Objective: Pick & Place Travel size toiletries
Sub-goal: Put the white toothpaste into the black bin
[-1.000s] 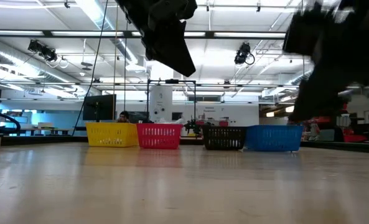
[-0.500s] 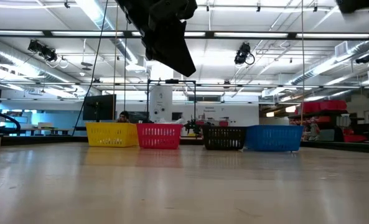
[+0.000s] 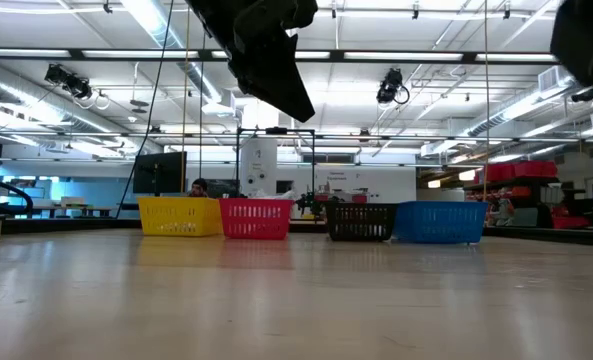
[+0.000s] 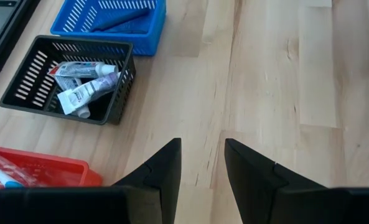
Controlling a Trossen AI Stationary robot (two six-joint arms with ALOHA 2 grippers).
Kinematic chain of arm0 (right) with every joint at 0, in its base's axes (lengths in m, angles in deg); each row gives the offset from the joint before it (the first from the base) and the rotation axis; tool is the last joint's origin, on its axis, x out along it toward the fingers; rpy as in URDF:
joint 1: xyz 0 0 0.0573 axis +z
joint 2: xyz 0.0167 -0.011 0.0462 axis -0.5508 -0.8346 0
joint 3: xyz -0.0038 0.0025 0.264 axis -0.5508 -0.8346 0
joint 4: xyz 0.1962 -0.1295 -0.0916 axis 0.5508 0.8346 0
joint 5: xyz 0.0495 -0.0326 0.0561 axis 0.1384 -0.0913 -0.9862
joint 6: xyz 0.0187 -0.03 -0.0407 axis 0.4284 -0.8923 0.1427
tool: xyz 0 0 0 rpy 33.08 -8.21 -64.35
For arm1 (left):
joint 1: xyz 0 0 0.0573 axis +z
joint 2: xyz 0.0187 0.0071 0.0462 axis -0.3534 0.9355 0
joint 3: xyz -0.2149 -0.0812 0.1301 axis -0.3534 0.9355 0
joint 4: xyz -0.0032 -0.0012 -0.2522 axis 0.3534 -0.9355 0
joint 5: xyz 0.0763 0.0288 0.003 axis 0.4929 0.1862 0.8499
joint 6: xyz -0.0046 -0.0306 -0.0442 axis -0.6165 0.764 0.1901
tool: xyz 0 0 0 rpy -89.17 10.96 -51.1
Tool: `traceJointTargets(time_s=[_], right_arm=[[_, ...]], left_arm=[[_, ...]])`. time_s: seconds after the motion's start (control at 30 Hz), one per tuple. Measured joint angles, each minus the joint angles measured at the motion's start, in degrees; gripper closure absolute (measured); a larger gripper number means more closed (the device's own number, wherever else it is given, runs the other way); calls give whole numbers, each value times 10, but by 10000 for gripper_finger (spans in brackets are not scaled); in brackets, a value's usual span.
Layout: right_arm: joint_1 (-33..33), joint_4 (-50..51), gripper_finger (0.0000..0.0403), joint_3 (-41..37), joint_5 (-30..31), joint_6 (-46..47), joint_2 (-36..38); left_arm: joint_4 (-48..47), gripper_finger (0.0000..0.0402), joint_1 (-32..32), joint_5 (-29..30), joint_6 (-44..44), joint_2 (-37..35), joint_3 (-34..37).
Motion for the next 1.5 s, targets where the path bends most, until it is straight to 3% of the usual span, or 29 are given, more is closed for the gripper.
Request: traceJointTargets(time_s=[0.2,0.33,0.87,1.13,1.4,1.5], right_arm=[[9,-27,238,40,75,12,2],[8,3,238,39,78,69,-14],[7,4,238,40,55,98,-61],[-14,13,237,40,46,-19,-61],[-77,61,237,40,92,-149,-61],[-96,74,237,50,83,-214,-63]], left_arm=[[-1,270,0,0,-1,0,0],[-3,270,0,0,-1,0,0],[-6,270,0,0,-4,0,0],[-6,270,0,0,-3,0,0],[-6,270,1,0,-14,0,0],[-5,270,1,0,-15,0,0]])
